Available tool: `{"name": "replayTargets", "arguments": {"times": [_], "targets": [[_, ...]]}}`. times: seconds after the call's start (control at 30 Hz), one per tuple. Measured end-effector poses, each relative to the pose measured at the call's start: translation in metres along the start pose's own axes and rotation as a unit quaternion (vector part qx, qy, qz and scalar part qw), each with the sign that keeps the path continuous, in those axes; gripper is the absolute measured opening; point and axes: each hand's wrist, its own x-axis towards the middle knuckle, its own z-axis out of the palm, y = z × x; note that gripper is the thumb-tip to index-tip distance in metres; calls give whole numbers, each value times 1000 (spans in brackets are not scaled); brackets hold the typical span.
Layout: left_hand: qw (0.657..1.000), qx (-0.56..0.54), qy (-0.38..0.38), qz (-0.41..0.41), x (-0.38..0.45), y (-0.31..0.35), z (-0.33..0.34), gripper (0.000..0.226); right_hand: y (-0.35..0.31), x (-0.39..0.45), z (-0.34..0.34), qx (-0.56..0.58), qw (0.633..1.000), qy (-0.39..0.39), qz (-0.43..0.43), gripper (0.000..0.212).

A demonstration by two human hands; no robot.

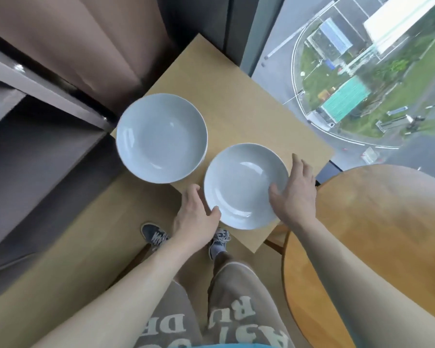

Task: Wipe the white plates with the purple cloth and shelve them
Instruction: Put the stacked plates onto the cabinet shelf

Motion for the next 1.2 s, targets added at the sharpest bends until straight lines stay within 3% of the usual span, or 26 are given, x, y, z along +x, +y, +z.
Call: {"name": "replayTargets", "arguments": {"times": [0.07, 0.1, 0.17, 0.27, 0.47, 0.77, 0.93, 1.07, 1.2], "targets": [[994, -83, -14, -69, 9, 0, 11, 75, 7, 14, 4, 89, 994, -37, 51, 83], [987, -122, -25, -99, 13, 0, 16, 71, 10, 21, 6, 133, 986, -57, 80, 80], [976, -167, -38, -137, 18, 3, 22, 49, 15, 32, 10, 187, 971, -84, 123, 63], [975, -172, -36, -139, 28, 4, 25, 18, 20, 39, 13, 186, 971, -92, 117, 35], [983, -139, -19, -118, 46, -13, 43, 54, 22, 31, 18, 195, 975, -56, 89, 39], [979, -156, 3, -134, 38, -4, 42, 50, 19, 26, 20, 206, 971, -63, 104, 41], [975, -166, 17, -149, 28, 10, 31, 29, 21, 30, 17, 207, 968, -76, 121, 39], [965, -200, 7, -169, 33, 13, 33, 53, 22, 40, 12, 215, 963, -92, 134, 34], [969, -194, 28, -153, 48, 12, 37, 48, 23, 44, 15, 174, 976, -78, 104, 28]]}}
